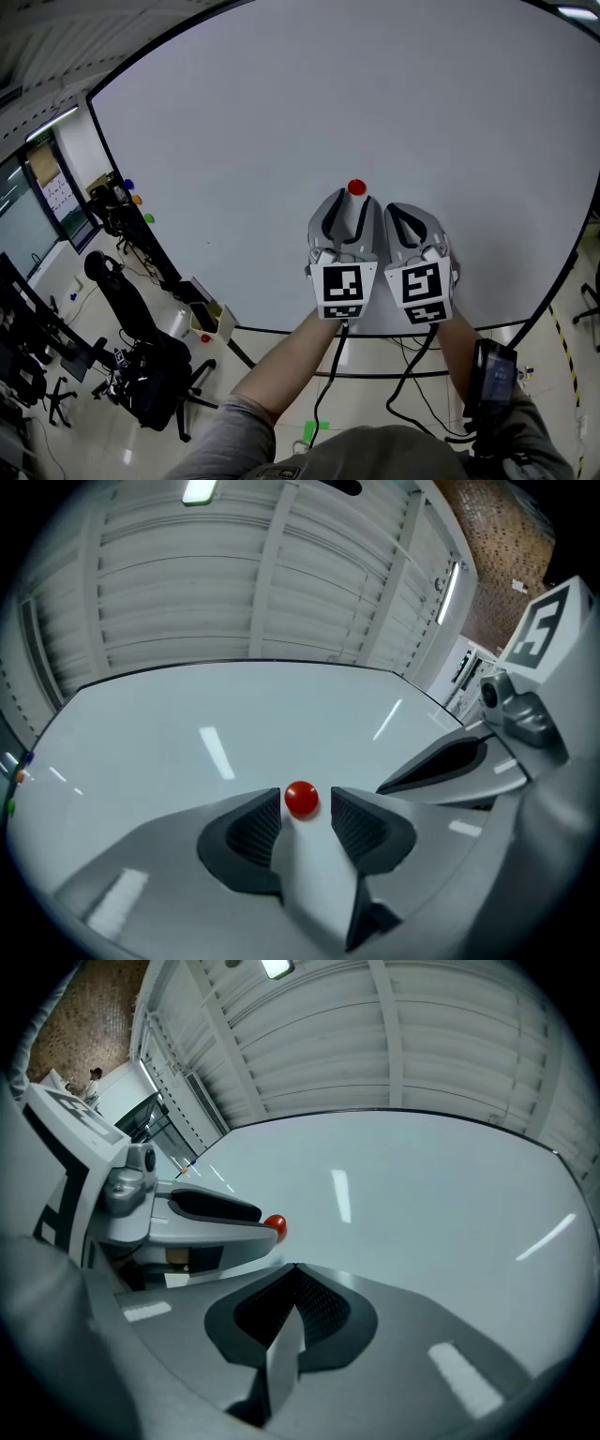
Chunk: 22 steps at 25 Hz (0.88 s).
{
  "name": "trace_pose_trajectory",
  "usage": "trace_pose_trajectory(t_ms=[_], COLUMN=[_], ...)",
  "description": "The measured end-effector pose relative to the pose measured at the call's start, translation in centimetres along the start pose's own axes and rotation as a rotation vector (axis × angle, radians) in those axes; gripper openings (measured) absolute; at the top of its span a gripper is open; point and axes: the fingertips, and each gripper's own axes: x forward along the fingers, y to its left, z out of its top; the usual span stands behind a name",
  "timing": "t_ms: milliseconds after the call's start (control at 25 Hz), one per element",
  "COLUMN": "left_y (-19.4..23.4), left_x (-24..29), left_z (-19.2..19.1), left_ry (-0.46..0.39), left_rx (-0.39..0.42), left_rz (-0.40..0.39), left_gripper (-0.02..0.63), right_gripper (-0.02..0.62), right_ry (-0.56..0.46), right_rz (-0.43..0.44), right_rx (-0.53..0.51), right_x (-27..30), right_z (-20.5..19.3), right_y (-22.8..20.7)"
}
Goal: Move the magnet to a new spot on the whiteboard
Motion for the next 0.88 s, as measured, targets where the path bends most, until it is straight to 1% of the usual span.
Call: trace_pose_trajectory(t_ms=[120, 200, 240, 280, 320, 400, 480, 600, 880], left_y=[0.0, 0.2, 0.4, 0.5, 0.5, 0.0, -0.5, -0.3, 1.9], left_x=[1.1, 1.7, 1.8, 1.8, 1.8, 1.8, 2.0, 1.9, 1.1], left_z=[0.6, 0.4, 0.3, 0.3, 0.3, 0.6, 0.8, 0.6, 0.0], left_ry=[0.012, 0.033, 0.043, 0.048, 0.050, 0.048, 0.049, 0.057, 0.063], left_rx=[0.017, 0.039, 0.053, 0.066, 0.076, 0.088, 0.092, 0.103, 0.083], left_rz=[-0.009, 0.006, 0.023, 0.038, 0.046, 0.045, 0.029, 0.009, 0.000], left_gripper=[0.192, 0.192, 0.173, 0.131, 0.115, 0.114, 0.115, 0.115, 0.115], right_gripper=[0.006, 0.006, 0.006, 0.006, 0.006, 0.006, 0.006, 0.006, 0.006], right_ry=[-0.012, -0.019, -0.022, -0.024, -0.026, -0.024, -0.022, -0.029, -0.045], right_rz=[-0.006, -0.007, -0.006, -0.005, -0.004, -0.004, -0.008, -0.004, 0.017], right_rx=[0.000, -0.002, -0.003, -0.004, -0.004, -0.003, -0.003, -0.002, -0.026], right_x=[0.1, 0.3, 0.3, 0.3, 0.2, -0.2, -0.4, 0.1, 1.6], right_z=[0.5, 0.8, 0.9, 1.0, 1.0, 1.0, 1.0, 1.3, 2.6], right_y=[-0.3, -0.4, -0.4, -0.4, -0.6, -1.1, -1.5, -0.9, 1.2])
